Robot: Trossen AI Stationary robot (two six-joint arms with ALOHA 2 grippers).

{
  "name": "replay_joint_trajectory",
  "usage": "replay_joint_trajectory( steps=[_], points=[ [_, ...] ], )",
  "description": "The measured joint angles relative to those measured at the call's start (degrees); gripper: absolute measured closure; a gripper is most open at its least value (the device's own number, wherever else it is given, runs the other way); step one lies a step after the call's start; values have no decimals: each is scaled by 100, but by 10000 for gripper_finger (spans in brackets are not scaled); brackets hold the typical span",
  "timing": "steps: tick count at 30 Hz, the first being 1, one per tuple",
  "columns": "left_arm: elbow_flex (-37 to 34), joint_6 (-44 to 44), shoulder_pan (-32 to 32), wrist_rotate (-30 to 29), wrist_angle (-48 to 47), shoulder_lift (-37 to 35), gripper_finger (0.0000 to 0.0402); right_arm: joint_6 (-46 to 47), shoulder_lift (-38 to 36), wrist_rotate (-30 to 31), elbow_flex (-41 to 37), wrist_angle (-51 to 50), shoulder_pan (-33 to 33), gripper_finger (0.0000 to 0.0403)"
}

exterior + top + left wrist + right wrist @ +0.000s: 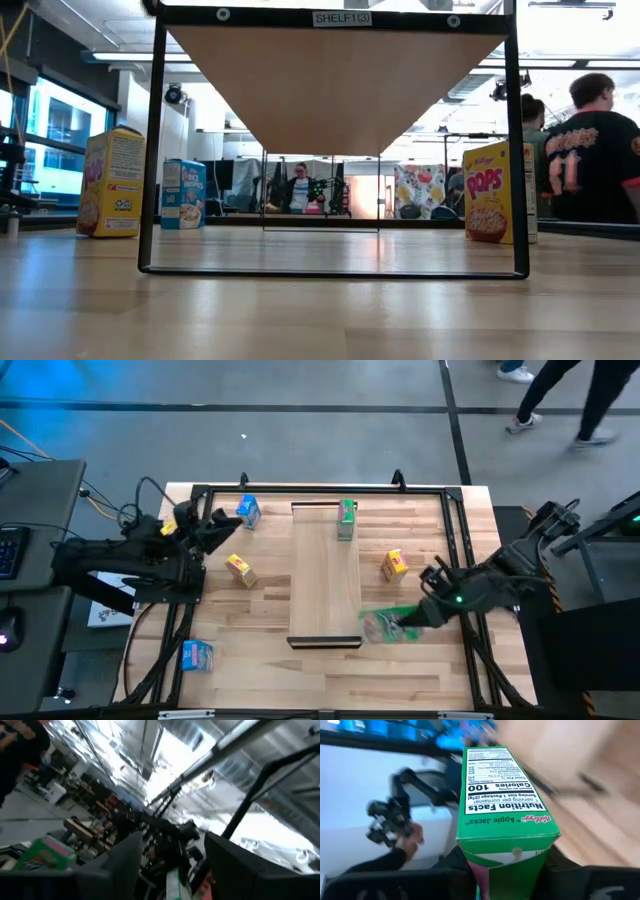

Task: Stack cereal on shelf
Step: Put the green cereal box on the shelf

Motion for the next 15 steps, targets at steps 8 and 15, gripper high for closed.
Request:
replay_joint_trajectory(
  steps=[8,15],
  points=[
    [1458,-136,56,903,-547,1839,150,-1536,335,-468,0,677,-941,320],
    [2270,-1311,129,1847,-1275,3030,147,-2517,835,-770,0,815,-1533,320]
  ],
)
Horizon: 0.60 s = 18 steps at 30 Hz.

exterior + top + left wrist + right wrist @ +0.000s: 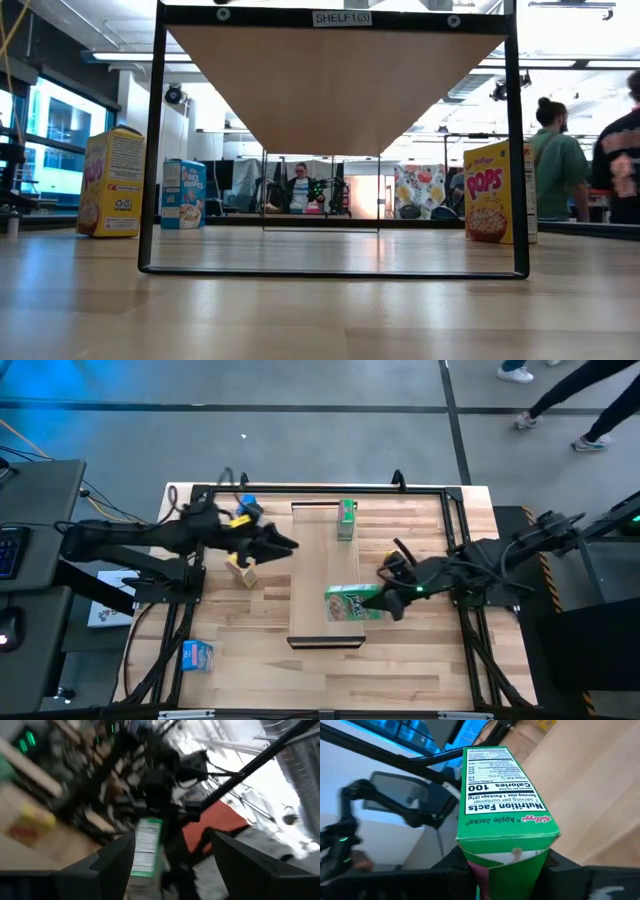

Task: Stack cereal on shelf
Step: Put the green cereal box on the shelf

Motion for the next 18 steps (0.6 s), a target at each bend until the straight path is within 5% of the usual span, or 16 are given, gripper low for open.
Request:
replay_joint_trajectory(
  steps=[18],
  points=[
    [161,-905,-268,1518,-26,1745,147,-1154,1238,-1138,0,1298,-544,320]
  ],
)
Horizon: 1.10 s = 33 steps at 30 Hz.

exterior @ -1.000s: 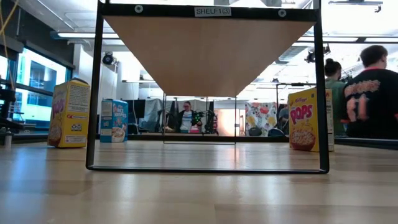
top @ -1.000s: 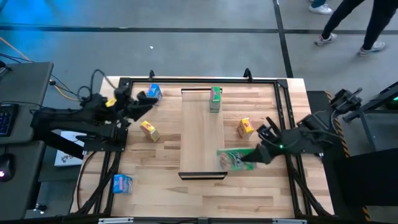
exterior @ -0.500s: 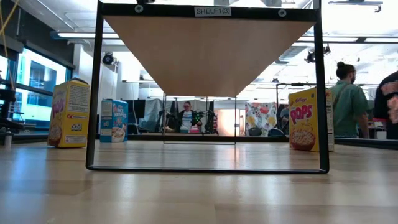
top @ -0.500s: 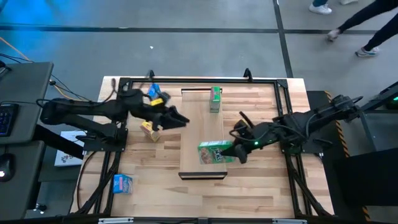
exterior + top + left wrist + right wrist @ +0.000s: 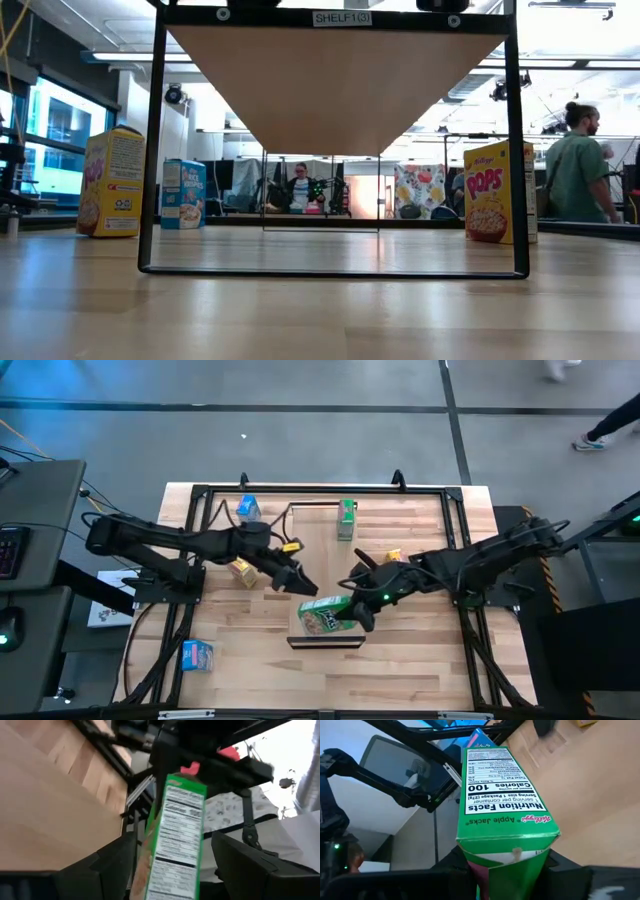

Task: Stack cereal on shelf
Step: Put the green cereal box on the shelf

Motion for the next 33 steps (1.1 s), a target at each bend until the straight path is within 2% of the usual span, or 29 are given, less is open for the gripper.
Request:
replay_joint_trajectory(
  steps=[10,26,33],
  points=[
    [0,13,-177,150,359,238,147,-107,88,-198,2,33,-345,320],
    [0,759,-197,328,66,235,147,168,84,-362,2,463,-586,319],
    [0,764,-195,306,64,235,164,174,84,-468,2,512,-582,288]
  ],
)
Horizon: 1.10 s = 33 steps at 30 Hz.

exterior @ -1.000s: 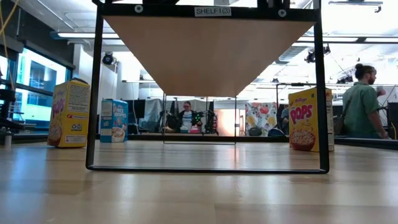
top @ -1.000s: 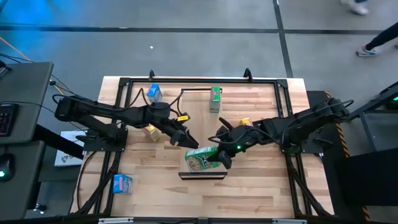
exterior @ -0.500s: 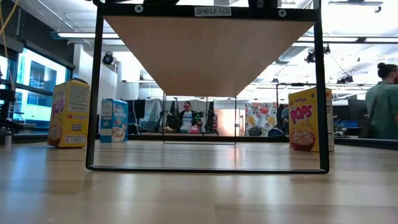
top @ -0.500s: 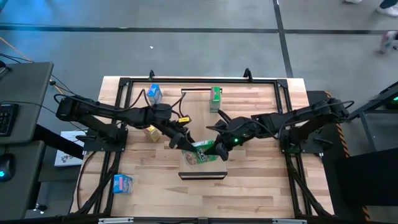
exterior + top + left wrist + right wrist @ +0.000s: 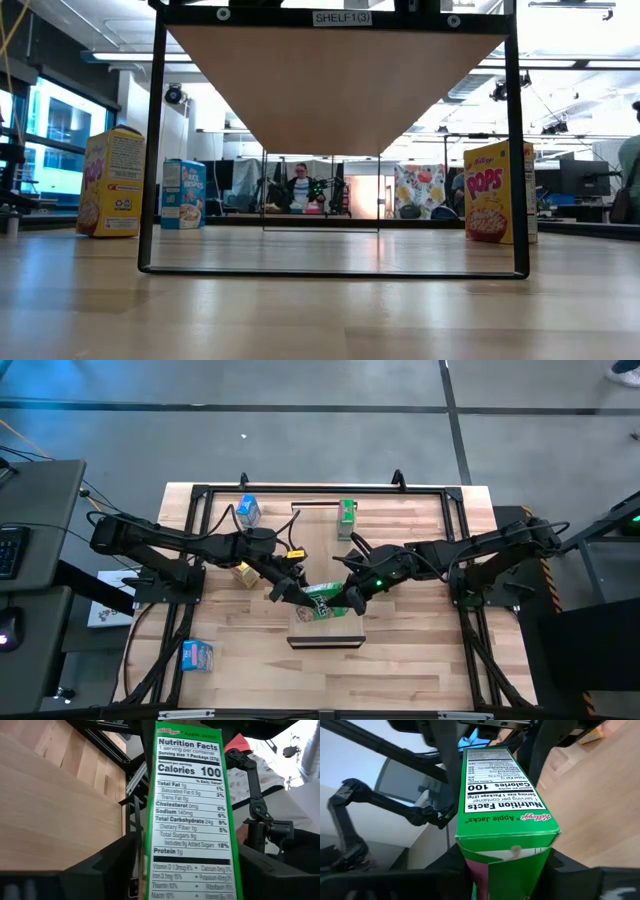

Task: Stack cereal on shelf
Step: Put the green cereal box on the shelf

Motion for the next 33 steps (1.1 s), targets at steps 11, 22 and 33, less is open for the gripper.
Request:
replay_joint_trajectory(
  steps=[11,22,33],
  points=[
    [0,-49,207,354,-125,-38,226,88,-336,-1017,0,-335,-336,157],
    [-10,107,1009,821,-688,-1112,232,105,-1317,-736,4,-2267,-292,132],
    [-768,2290,803,-4795,154,-2011,233,128,-1782,1038,4,-3052,98,132]
  ],
)
